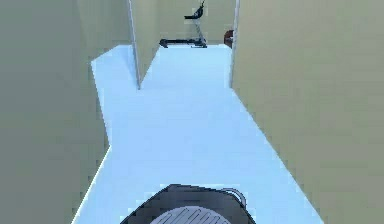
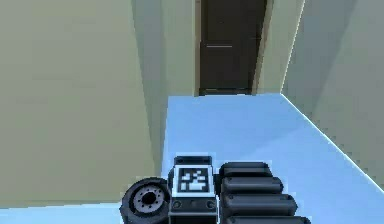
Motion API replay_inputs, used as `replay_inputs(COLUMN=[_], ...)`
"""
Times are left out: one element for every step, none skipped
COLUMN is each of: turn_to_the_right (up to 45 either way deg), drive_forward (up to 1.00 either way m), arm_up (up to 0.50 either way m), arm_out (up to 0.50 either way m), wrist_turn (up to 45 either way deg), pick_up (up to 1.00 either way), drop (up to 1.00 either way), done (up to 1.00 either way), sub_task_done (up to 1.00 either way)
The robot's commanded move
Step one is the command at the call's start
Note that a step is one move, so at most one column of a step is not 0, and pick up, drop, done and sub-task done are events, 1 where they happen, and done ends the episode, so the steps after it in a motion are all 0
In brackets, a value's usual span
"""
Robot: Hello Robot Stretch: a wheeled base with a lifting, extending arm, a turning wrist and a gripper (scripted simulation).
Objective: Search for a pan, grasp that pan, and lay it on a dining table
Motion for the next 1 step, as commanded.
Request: replay_inputs(turn_to_the_right=[0.0], drive_forward=[1.0], arm_up=[0.0], arm_out=[0.0], wrist_turn=[0.0], pick_up=[0.0], drop=[0.0], done=[0.0], sub_task_done=[0.0])
